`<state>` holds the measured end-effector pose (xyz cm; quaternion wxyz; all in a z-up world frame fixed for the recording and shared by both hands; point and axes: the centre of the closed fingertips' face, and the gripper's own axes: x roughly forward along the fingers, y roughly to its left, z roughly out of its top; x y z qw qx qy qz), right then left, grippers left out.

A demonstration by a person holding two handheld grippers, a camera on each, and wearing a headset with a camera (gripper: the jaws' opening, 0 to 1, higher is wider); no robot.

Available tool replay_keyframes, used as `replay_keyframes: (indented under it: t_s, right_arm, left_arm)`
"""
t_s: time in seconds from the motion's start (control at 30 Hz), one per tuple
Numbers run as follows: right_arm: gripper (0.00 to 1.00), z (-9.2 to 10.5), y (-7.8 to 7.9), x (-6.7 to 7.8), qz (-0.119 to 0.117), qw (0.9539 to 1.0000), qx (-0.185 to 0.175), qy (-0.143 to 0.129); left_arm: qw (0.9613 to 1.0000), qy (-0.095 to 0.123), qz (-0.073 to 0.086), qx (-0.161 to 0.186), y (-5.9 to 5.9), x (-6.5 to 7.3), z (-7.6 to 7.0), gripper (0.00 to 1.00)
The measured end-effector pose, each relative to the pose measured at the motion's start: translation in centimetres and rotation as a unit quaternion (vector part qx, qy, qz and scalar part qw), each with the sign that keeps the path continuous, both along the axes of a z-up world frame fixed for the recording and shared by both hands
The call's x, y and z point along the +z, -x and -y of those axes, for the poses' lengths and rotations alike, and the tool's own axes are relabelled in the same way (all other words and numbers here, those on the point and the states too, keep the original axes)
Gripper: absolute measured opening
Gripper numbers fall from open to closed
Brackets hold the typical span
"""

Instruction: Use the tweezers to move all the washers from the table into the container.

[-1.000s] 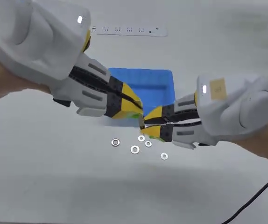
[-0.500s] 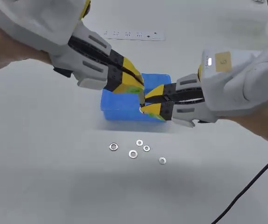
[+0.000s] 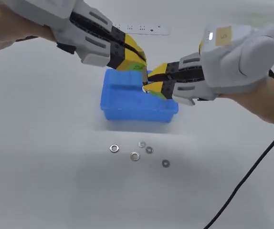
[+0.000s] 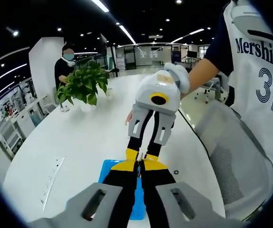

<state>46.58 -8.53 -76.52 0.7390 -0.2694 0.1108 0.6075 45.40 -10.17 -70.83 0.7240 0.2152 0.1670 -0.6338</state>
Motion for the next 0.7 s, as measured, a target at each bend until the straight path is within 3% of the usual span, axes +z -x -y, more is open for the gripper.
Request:
replay_keyframes:
  t_s: [0.47, 0.7]
  right_arm:
    - [0.10, -1.0, -1.9, -4.8, -0.040, 0.9986, 0.016, 0.030]
    - [0.10, -1.4, -2.6, -6.4, -0.052, 0.9978, 0.018, 0.037]
  left_arm:
    - [0.9992, -0.018, -0.032, 0.014, -2.5, -4.8, -0.8, 0.06]
    - [0.9986, -0.017, -0.045, 0.022, -3.3, -6.1, -1.2, 0.06]
